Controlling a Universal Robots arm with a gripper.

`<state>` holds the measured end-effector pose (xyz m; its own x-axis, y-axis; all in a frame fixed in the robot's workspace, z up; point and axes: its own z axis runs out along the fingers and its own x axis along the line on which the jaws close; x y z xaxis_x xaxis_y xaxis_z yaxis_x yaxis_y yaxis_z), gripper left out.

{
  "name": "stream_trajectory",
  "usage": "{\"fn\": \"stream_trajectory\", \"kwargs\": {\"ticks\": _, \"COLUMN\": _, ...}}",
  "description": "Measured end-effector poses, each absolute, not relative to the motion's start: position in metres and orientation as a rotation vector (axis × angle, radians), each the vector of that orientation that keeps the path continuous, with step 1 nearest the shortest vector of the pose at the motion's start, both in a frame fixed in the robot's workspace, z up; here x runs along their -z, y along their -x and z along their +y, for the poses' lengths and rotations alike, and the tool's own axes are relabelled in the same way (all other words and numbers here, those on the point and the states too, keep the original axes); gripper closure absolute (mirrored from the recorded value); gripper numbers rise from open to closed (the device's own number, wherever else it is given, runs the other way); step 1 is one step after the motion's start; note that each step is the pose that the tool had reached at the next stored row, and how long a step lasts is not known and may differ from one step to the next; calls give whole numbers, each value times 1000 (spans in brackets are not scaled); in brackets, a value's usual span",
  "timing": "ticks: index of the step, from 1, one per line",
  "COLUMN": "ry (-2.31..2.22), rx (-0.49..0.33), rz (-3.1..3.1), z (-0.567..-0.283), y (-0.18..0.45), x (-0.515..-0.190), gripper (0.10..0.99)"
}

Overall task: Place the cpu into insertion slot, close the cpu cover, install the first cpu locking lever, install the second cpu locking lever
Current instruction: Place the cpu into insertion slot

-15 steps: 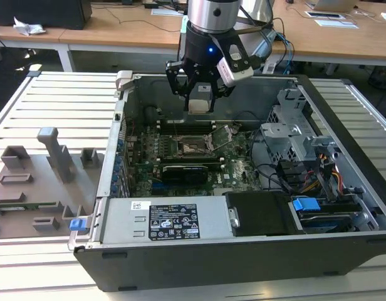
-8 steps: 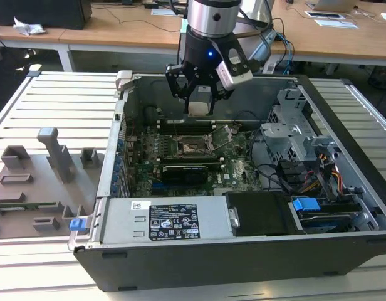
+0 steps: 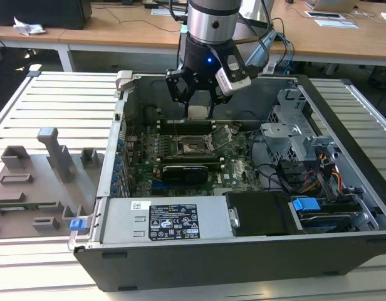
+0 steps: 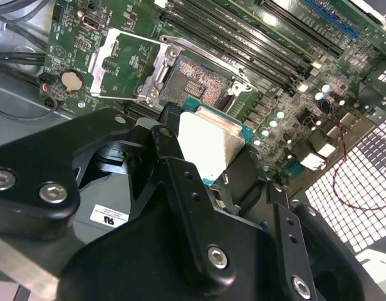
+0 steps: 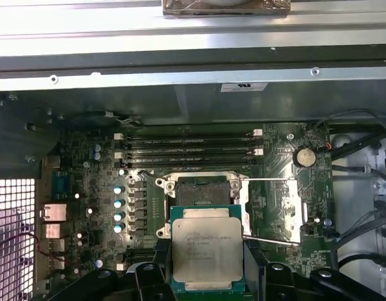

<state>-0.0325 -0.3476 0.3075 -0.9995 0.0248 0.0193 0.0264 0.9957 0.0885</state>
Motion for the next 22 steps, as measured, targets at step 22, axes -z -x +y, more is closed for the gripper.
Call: {"fn": "stream_trajectory", "kwargs": {"ticks": 22, "ry": 40, "rx": 139, "rz": -3120, "z": -348, "y": 33, "x": -291, "gripper": 541}}
